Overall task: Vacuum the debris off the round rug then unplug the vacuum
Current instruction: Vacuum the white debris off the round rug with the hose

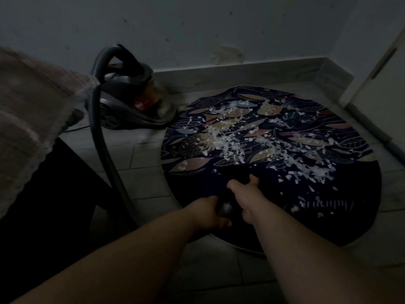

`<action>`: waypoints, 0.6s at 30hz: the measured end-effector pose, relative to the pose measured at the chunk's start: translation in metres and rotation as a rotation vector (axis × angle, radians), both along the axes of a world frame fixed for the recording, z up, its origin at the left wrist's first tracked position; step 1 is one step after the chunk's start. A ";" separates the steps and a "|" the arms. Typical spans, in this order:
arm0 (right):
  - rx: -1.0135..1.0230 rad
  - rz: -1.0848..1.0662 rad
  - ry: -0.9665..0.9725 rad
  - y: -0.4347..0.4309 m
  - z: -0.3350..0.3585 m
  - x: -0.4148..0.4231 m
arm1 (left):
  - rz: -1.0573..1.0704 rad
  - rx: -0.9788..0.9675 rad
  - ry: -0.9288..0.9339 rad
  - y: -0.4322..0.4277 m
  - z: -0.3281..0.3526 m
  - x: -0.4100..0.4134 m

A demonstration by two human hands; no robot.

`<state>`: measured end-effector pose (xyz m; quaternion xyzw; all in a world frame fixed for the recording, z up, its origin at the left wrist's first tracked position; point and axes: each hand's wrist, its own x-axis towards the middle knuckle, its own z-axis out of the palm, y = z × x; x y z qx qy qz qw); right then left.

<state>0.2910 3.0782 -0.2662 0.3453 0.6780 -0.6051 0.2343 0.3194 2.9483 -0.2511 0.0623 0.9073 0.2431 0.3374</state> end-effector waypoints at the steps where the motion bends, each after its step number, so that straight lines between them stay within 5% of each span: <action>1: -0.013 0.005 0.001 -0.002 0.000 0.000 | 0.002 -0.002 0.007 -0.002 0.000 0.001; 18: 0.026 -0.093 0.095 -0.010 -0.007 0.003 | -0.005 0.017 0.023 -0.006 -0.002 0.001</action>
